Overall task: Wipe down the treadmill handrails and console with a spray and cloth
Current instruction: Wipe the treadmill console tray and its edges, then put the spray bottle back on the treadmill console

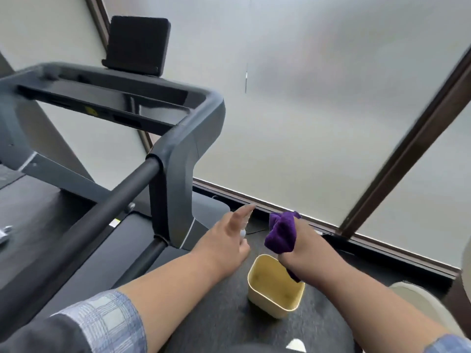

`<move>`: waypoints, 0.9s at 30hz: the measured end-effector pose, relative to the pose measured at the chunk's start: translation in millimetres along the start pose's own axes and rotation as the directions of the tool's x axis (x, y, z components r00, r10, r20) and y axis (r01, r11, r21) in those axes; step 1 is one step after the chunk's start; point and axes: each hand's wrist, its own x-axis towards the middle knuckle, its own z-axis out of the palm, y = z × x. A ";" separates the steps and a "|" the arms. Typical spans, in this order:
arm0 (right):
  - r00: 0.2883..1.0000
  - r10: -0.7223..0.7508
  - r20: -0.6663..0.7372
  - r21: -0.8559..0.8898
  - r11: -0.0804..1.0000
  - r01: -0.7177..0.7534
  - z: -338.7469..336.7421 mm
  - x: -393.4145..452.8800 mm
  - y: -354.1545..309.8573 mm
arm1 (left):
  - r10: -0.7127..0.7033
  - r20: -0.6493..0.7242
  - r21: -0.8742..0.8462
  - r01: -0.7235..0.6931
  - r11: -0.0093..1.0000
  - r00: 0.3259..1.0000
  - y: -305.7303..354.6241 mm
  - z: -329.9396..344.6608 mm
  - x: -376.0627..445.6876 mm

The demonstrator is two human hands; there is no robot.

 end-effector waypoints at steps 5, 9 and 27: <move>0.971 -0.196 0.138 0.063 0.980 0.189 -30.0 80.2 -4.0 | -0.115 -0.101 -0.015 0.114 0.993 0.988 15.2 -18.1 37.5; 0.898 -0.386 0.213 0.084 0.923 0.377 -57.4 133.1 -14.4 | -0.159 -0.217 -0.055 0.151 0.987 0.963 28.2 -28.0 63.6; 0.837 -0.512 0.193 0.075 0.858 0.507 -87.7 254.1 -82.5 | -0.260 -0.807 -0.156 0.234 0.960 0.530 -14.2 -233.1 214.3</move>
